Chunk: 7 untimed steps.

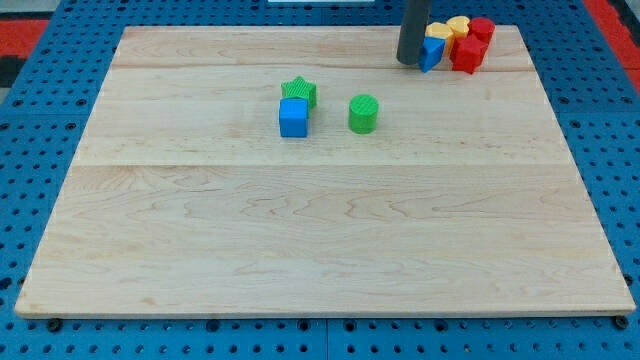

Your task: Push the green circle closer to the blocks

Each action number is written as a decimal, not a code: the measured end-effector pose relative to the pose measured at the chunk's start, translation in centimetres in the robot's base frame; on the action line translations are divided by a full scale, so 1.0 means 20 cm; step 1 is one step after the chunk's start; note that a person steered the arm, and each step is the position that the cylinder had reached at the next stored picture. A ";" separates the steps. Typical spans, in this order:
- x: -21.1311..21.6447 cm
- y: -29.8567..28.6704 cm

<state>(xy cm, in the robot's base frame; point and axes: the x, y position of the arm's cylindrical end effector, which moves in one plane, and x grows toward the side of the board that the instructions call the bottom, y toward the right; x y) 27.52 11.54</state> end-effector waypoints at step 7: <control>0.46 -0.40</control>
<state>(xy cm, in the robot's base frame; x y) 36.78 3.55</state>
